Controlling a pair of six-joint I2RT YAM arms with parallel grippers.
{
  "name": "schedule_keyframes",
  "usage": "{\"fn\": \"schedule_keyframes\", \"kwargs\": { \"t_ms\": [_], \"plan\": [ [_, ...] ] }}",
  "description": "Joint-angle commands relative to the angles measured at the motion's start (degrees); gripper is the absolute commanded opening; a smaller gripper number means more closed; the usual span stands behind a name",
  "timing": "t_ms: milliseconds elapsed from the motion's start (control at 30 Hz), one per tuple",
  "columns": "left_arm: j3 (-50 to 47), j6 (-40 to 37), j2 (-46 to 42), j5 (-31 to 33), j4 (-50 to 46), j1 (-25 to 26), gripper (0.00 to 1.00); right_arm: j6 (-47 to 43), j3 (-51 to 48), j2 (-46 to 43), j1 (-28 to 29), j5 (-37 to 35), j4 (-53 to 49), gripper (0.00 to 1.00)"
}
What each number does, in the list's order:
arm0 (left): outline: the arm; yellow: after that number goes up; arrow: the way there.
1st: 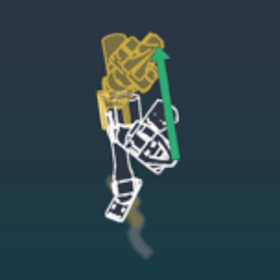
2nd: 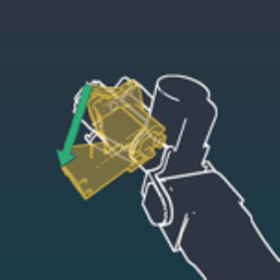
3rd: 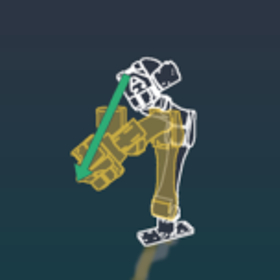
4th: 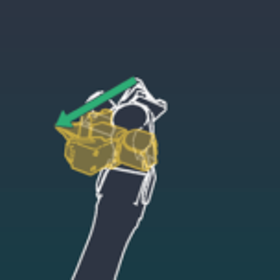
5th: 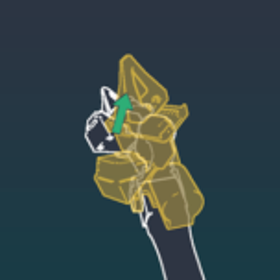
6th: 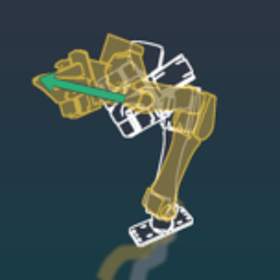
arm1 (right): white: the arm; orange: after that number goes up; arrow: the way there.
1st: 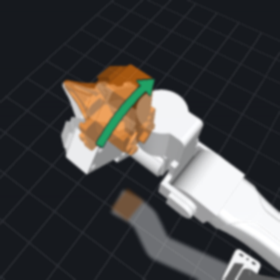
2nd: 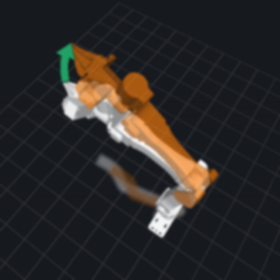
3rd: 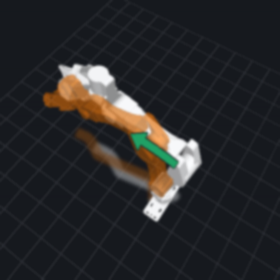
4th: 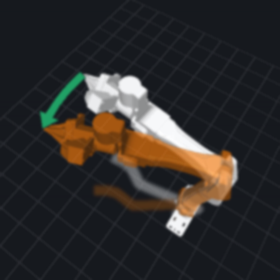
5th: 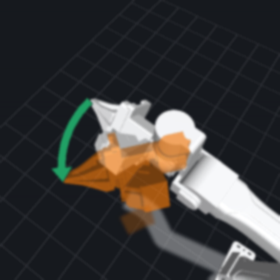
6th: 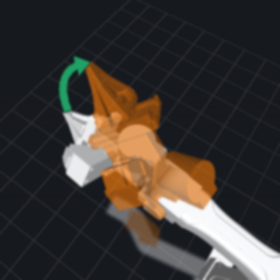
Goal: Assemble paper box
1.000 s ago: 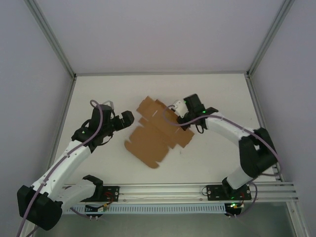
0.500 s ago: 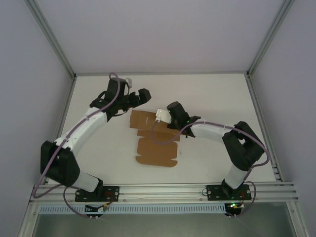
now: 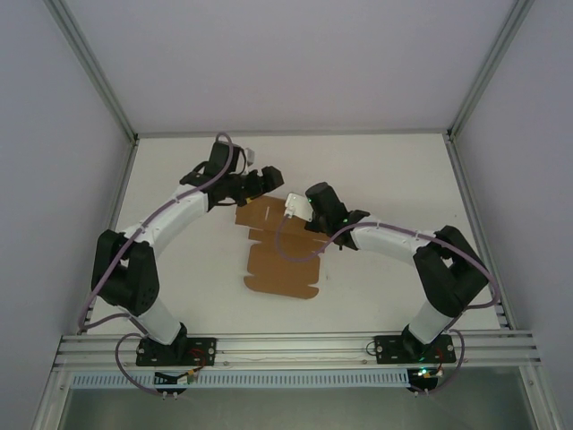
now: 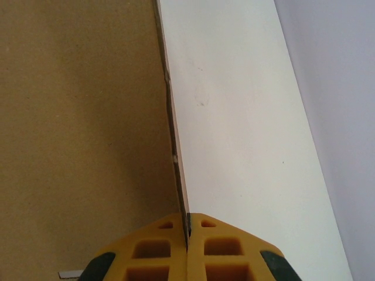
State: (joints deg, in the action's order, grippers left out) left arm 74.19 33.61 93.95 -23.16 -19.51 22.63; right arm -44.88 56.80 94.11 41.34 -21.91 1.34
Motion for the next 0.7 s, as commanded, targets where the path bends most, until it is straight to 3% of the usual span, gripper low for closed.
{"fn": "schedule_keyframes", "kwargs": {
  "t_ms": [0,367,533,667],
  "plan": [
    [-1.3,0.7,0.4,-2.4,0.1,0.6,0.85,3.1,1.3,-2.3,0.3,0.4,-1.3,0.00],
    [-1.6,1.6,2.8,-7.5,2.8,2.0,0.67,4.9,1.3,-2.5,0.9,2.4,-0.2,0.00],
    [-1.9,3.3,3.4,-9.8,6.2,2.9,0.52,4.5,1.3,-1.3,1.4,1.1,1.0,0.00],
    [-1.2,3.2,3.9,-9.0,5.8,3.4,0.34,4.6,1.0,-1.6,1.7,1.0,1.6,0.00]
  ]
}}
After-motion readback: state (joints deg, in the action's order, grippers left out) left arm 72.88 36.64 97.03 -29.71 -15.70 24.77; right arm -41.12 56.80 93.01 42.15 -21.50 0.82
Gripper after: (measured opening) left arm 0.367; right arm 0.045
